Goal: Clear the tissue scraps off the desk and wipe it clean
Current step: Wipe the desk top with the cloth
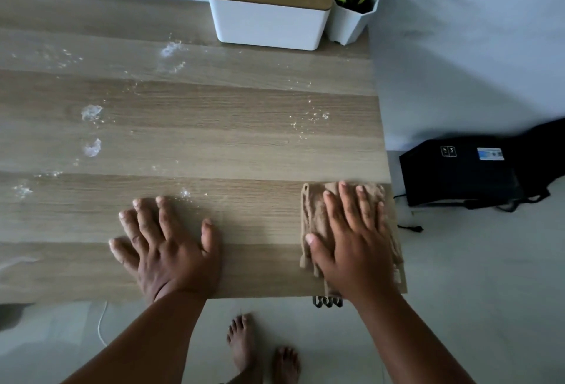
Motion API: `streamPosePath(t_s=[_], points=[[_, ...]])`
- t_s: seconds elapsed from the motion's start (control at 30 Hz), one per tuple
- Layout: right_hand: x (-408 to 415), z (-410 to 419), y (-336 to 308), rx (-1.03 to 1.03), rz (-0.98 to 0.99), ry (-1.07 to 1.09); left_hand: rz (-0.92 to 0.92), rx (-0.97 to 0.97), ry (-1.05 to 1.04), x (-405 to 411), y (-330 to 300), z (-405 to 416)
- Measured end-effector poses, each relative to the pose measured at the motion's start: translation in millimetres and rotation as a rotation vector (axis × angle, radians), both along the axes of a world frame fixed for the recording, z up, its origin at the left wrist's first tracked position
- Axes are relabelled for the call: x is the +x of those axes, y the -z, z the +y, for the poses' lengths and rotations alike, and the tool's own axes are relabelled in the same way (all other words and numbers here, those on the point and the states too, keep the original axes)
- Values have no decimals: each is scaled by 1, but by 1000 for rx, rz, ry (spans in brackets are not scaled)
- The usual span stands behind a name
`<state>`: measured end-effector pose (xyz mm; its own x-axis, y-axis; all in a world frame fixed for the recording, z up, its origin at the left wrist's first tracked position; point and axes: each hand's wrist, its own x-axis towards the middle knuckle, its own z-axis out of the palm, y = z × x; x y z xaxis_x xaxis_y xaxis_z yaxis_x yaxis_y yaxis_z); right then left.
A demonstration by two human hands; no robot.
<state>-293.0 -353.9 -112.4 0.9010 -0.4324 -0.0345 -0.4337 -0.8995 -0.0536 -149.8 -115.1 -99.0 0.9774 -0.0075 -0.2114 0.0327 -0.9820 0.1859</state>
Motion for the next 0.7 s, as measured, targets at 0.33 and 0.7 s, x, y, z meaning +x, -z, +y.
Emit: streamPosePath(t_s=[0.33, 0.7], points=[[185, -38, -11, 98, 65, 297, -16, -12, -6, 0, 1, 0], [59, -4, -3, 93, 35, -133, -28, -6, -6, 1, 3, 0]])
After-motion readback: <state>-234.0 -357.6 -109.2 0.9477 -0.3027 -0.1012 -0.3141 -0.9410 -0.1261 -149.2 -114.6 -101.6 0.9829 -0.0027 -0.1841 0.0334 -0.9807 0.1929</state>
